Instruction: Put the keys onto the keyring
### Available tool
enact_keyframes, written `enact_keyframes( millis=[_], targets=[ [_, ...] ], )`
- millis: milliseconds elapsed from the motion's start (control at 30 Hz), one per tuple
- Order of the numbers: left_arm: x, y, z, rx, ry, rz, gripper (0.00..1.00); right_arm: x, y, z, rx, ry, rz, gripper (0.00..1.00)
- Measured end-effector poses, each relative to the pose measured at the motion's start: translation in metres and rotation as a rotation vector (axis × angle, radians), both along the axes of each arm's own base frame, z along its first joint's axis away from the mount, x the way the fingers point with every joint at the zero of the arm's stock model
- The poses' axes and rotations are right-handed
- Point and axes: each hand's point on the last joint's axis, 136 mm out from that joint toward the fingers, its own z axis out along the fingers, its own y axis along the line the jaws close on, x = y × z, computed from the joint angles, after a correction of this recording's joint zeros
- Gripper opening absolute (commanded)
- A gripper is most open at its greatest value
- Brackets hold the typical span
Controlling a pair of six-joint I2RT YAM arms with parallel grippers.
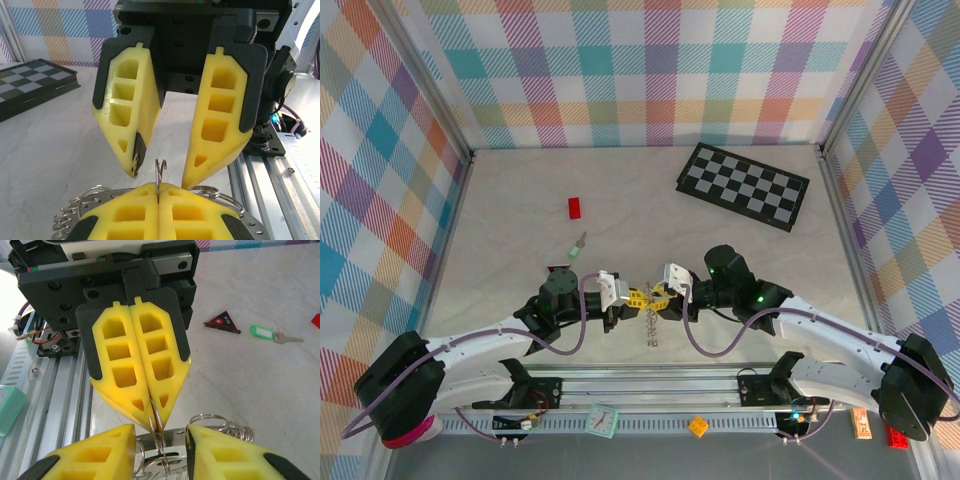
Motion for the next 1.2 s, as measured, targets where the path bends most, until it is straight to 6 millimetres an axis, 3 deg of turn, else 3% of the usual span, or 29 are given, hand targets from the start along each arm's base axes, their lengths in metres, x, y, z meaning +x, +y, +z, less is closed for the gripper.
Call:
enact_keyframes(
  millis=[167, 267, 333, 400, 467, 633, 800, 933, 1200],
  targets=[
    [-0.001, 0.000, 0.000, -0.006, -0.004, -0.007, 0.00, -0.002, 0.001, 0.001, 0.006, -0.001, 0.017, 0.15],
    [-0.002, 0.000, -0.002, -0.004, -0.001, -0.009, 0.00, -0.004, 0.001, 0.000, 0.002, -0.006, 0.028, 0.00],
    [-0.003, 0.000, -0.003, -0.002, 0.004, -0.011, 0.01, -0.004, 0.000, -0.002, -0.005, -0.010, 0.036, 0.00],
    [-0.002, 0.001, -0.004, 0.003, 0.009, -0.007, 0.14, -0.004, 0.000, -0.003, -0.016, -0.012, 0.041, 0.00],
    [-0.001, 0.001, -0.006, 0.008, 0.016, 0.003, 0.22, -0.004, 0.000, -0.003, -0.027, -0.010, 0.044, 0.00],
    [0.004, 0.002, -0.009, 0.064, 0.033, 0.027, 0.24, -0.004, -0.002, -0.005, -0.114, 0.007, 0.070, 0.00],
    [0.008, 0.001, -0.001, 0.106, 0.024, 0.033, 0.23, -0.002, -0.001, 0.004, -0.158, -0.017, 0.097, 0.00],
    [0.007, 0.002, -0.007, 0.138, 0.040, 0.028, 0.19, -0.003, 0.000, 0.002, -0.201, -0.020, 0.124, 0.00],
    [0.002, 0.002, -0.010, 0.160, 0.061, 0.003, 0.01, -0.004, 0.004, 0.000, -0.232, -0.021, 0.149, 0.00]
  ],
)
